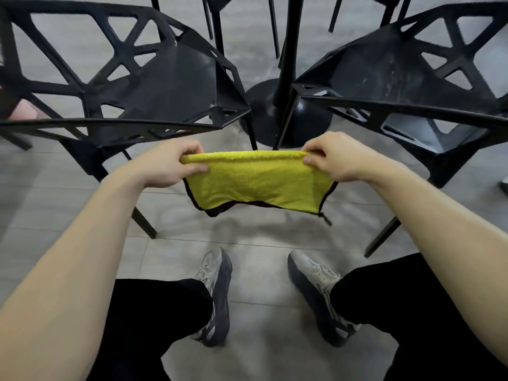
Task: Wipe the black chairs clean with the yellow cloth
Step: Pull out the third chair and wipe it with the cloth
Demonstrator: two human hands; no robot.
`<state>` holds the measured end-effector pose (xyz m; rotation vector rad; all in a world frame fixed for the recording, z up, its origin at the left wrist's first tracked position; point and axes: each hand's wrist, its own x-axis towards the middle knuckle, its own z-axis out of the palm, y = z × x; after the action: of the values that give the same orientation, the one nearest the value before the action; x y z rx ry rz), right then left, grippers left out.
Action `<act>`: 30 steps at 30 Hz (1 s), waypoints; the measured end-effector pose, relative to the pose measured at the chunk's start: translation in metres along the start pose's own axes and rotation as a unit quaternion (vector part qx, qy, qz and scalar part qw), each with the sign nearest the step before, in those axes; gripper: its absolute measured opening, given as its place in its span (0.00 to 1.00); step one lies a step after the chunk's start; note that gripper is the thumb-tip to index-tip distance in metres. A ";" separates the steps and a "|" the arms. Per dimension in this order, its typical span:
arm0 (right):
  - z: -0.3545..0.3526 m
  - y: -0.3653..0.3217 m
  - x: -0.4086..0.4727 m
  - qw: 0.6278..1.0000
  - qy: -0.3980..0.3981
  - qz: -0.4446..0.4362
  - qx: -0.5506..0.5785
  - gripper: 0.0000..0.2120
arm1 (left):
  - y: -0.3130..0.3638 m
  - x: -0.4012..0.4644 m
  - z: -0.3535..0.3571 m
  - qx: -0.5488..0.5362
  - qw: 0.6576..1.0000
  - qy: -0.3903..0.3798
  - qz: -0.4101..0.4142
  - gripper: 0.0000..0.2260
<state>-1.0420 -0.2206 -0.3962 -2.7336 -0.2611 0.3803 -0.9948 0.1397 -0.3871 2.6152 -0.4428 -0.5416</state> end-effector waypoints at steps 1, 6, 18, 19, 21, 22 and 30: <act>0.000 0.000 0.000 1.000 -0.005 0.001 0.005 0.05 | -0.001 -0.002 0.000 -0.006 1.000 0.001 0.005 0.06; -0.002 -0.007 0.005 0.997 0.041 0.024 0.065 0.10 | 0.004 -0.004 0.005 -0.049 0.997 0.059 -0.022 0.15; -0.004 0.005 0.000 0.994 -0.040 0.015 0.096 0.04 | -0.022 -0.013 -0.010 -0.183 0.978 0.105 -0.013 0.06; -0.004 0.006 0.000 0.994 -0.036 0.024 0.097 0.03 | -0.021 -0.014 -0.012 -0.203 0.973 0.109 -0.018 0.06; -0.005 0.005 0.001 0.995 -0.023 0.046 0.088 0.04 | -0.025 -0.012 -0.010 -0.192 0.975 0.103 -0.032 0.06; -0.005 0.003 0.002 0.995 -0.016 0.056 0.080 0.06 | -0.028 -0.011 -0.007 -0.163 0.982 0.094 -0.036 0.05; -0.004 -0.007 0.005 0.980 -0.050 0.139 0.134 0.21 | -0.036 0.002 0.012 -0.108 0.990 0.075 -0.055 0.04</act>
<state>-1.0373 -0.2145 -0.3908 -2.4886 0.1406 0.5835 -0.9907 0.1656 -0.4140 2.4593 -0.1821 -0.3997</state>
